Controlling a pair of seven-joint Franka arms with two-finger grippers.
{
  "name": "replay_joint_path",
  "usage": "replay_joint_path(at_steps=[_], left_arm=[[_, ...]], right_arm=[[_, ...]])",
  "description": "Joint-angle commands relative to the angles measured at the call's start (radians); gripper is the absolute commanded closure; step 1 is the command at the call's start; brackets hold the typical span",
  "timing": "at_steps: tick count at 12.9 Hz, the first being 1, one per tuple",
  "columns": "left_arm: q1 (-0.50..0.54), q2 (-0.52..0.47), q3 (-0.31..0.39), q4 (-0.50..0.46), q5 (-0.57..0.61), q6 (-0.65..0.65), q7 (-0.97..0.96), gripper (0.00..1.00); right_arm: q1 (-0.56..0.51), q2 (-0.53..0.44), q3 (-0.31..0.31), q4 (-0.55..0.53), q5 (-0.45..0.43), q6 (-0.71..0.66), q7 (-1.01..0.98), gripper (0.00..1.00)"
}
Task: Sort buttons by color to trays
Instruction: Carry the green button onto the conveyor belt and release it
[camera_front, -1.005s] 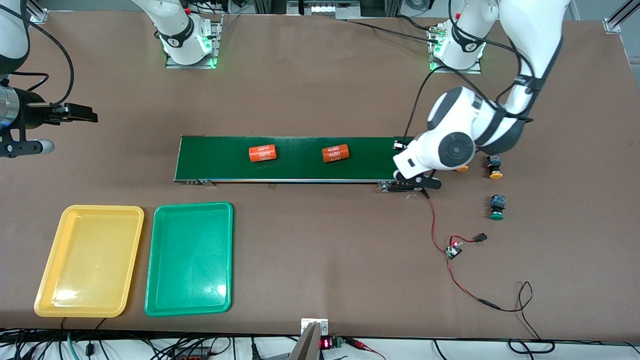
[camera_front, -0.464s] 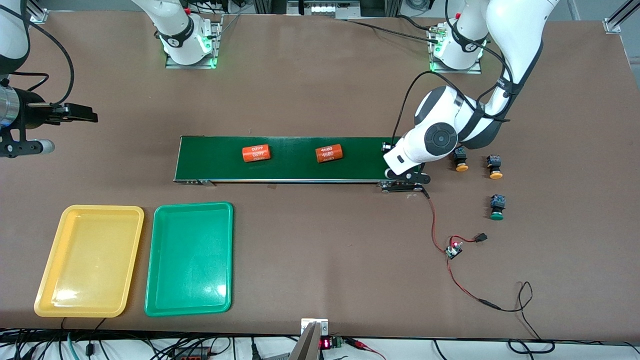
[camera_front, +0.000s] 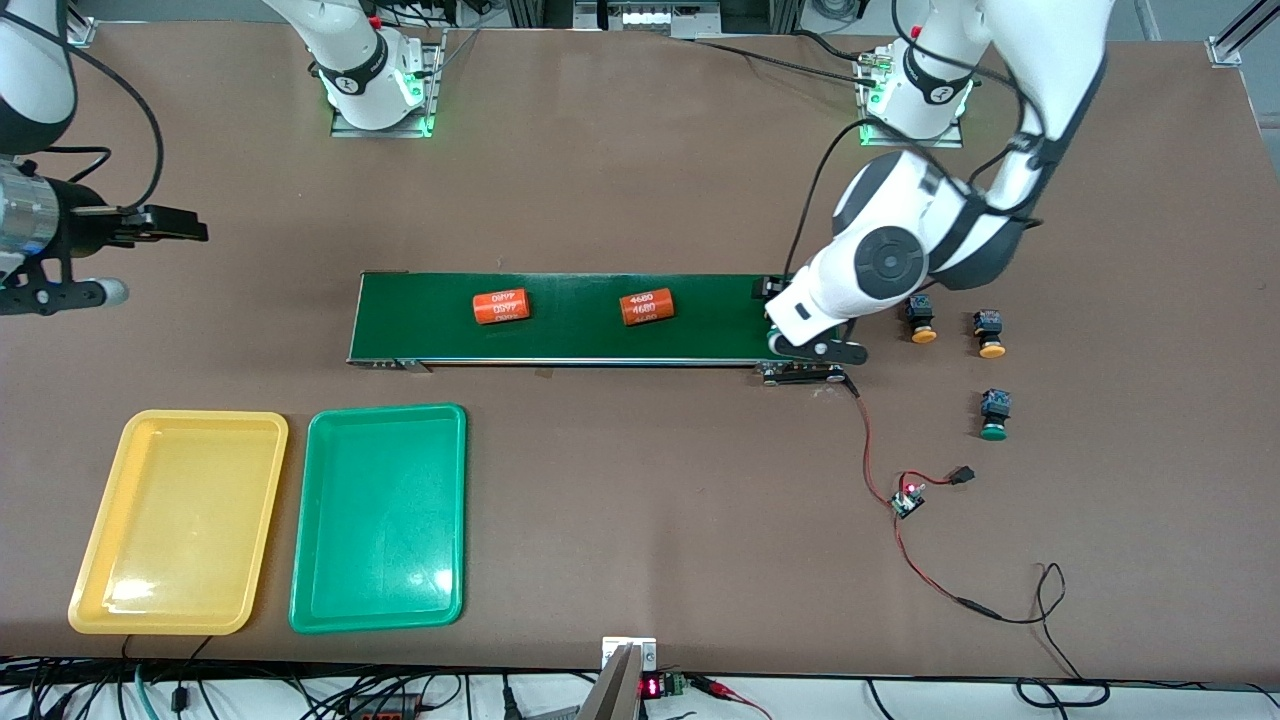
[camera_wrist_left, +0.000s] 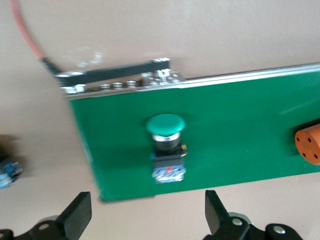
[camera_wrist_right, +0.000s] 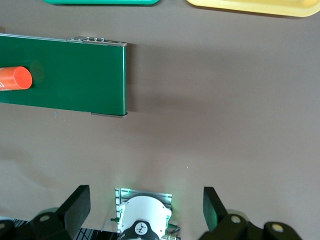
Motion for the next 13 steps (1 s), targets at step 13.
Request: replay_joint_path(at_steps=[13], left_arm=[[0.147, 0.217, 0.4, 0.062, 0.191, 0.221, 0.594, 0.0]], right_arm=[[0.037, -0.414, 0.107, -0.603, 0.019, 0.506, 0.14, 0.0]])
